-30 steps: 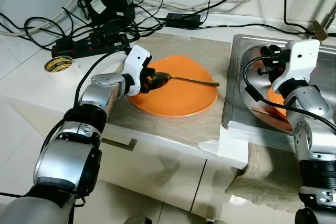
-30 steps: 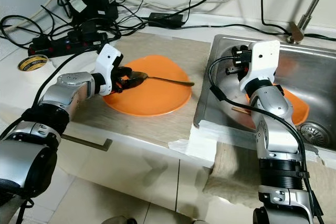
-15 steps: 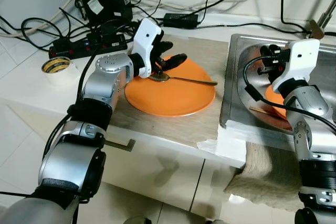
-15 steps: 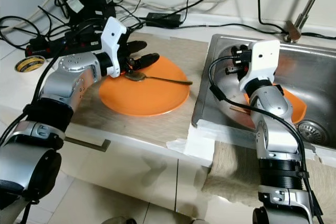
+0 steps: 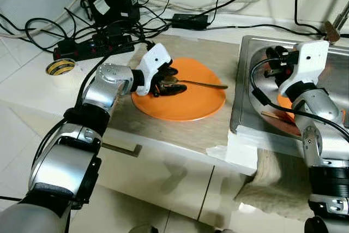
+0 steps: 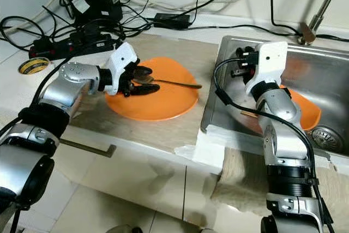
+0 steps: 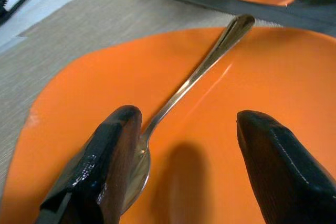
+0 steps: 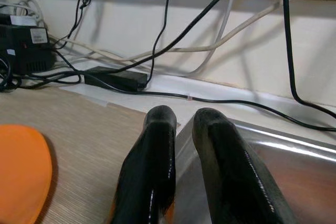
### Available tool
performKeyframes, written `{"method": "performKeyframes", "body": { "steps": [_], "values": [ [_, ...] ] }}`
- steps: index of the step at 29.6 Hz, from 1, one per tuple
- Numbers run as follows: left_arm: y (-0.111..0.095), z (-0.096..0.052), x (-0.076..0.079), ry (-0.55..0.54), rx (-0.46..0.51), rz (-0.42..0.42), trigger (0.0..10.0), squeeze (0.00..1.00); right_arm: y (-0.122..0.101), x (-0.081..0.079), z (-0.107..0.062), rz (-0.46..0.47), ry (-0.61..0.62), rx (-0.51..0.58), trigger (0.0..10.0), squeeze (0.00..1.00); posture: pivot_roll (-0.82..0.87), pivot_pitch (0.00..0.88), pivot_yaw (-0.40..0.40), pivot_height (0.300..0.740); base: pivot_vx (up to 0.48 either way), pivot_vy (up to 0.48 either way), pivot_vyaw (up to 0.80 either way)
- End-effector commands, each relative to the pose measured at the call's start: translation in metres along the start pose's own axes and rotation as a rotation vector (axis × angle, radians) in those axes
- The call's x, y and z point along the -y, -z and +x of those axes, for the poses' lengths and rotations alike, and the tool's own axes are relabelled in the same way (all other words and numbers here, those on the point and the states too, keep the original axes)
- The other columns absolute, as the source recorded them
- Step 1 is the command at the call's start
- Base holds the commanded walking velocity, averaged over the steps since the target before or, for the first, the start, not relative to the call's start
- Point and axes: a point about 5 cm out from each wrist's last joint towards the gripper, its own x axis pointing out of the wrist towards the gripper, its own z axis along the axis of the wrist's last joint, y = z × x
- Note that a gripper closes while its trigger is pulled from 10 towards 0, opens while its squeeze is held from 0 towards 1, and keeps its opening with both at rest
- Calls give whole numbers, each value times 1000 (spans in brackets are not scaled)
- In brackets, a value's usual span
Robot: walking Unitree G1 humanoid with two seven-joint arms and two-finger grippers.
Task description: Kitchen organization
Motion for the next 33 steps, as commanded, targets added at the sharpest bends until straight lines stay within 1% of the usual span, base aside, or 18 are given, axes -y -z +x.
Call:
{"method": "performKeyframes", "body": {
  "steps": [1,8,14,17,18,21,27,33],
  "values": [
    [-9,3,-2,12,-6,47,10000,0,-8,-6,1,6,-20,26,10000,0,-95,0,97,740,0,0,0],
    [-9,13,2,0,-8,45,10000,0,-7,-6,0,8,-18,24,10000,0,-98,0,98,740,0,0,0],
    [-10,16,2,-2,-15,52,10000,0,-7,-7,-1,8,-20,22,10000,0,-97,0,98,740,0,0,0],
    [-10,20,2,-6,-36,53,10000,0,-7,-8,0,8,-21,22,10000,0,-97,0,102,740,0,0,0],
    [-9,23,3,-8,-55,43,10000,0,-7,-8,0,10,-21,23,10000,0,-98,0,104,740,0,0,0],
    [-9,26,4,-18,-72,30,10000,0,-7,-8,0,11,-19,24,10000,0,-102,0,109,740,0,0,0],
    [-14,32,5,-19,-85,34,10000,0,-7,-8,-2,10,-14,24,10000,0,-107,0,115,740,0,0,0],
    [-12,38,9,-15,-127,40,10000,0,-8,-8,-4,12,-11,25,10000,0,-118,0,122,740,0,0,0]
  ]
}}
